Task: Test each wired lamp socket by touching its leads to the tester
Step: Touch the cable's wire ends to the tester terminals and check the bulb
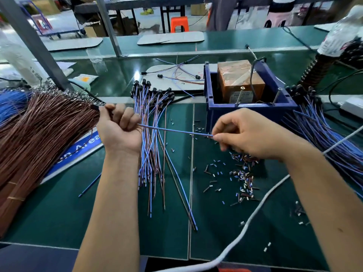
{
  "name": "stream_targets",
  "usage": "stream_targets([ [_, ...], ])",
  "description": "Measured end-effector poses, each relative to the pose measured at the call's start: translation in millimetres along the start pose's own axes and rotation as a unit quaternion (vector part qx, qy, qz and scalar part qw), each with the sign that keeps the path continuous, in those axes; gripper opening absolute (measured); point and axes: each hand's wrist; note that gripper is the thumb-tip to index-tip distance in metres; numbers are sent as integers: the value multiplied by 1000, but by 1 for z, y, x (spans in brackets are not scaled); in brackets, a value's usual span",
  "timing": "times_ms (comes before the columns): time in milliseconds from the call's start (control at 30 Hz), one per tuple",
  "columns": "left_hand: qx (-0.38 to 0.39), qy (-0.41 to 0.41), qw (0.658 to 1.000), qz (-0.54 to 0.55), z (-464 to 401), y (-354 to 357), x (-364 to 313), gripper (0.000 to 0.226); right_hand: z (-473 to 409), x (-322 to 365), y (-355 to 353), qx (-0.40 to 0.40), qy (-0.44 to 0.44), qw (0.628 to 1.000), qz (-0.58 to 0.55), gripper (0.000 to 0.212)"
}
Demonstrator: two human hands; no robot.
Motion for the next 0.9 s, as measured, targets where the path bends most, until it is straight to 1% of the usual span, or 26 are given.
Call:
stream_targets([
  [33,5,25,998,-49,1,2,1,46,6,-7,-6,-10,10,1000,15,13],
  [67,17,60,991,-121,3,5,3,45,11,-14,-10,-27,18,999,27,13],
  [100,37,103,970,-215,7,8,10,42,15,-21,-13,-50,22,998,34,13],
  [133,68,147,935,-315,12,12,20,37,19,-26,-14,-74,16,997,33,12],
  [200,157,216,839,-474,27,22,47,26,25,-31,-10,-111,-18,993,15,13],
  [267,264,274,720,-580,43,29,79,19,30,-34,-4,-132,-59,989,0,11],
  [300,307,296,658,-620,50,30,94,19,32,-35,-2,-142,-76,987,-4,9],
  [333,339,305,608,-650,57,32,107,21,33,-37,-1,-157,-94,983,-8,10],
  [367,360,298,576,-670,63,34,117,22,34,-39,-1,-178,-111,978,-15,11],
  [400,372,285,562,-682,69,37,124,22,35,-40,0,-198,-124,972,-27,12],
  [433,375,271,559,-687,72,39,128,22,36,-42,0,-210,-128,968,-46,11],
  [500,362,264,554,-702,72,38,129,21,39,-47,3,-211,-116,967,-88,9],
  [567,339,290,528,-723,66,34,126,20,42,-53,7,-210,-84,965,-131,7],
  [633,312,315,502,-742,62,31,121,26,43,-58,8,-231,-63,954,-182,5],
  [700,293,322,491,-755,59,30,118,31,44,-60,7,-248,-53,940,-230,7],
  [767,284,327,478,-764,59,29,117,33,44,-58,8,-246,-49,934,-253,8],
  [900,275,330,474,-769,62,28,121,35,43,-56,12,-253,-42,927,-272,4],
])
Point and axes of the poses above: each hand's wrist, its own z-axis away from the middle knuckle, its own y-axis out of the palm, x = y × z, and after that the axes turned 5 degrees about -y, right-handed
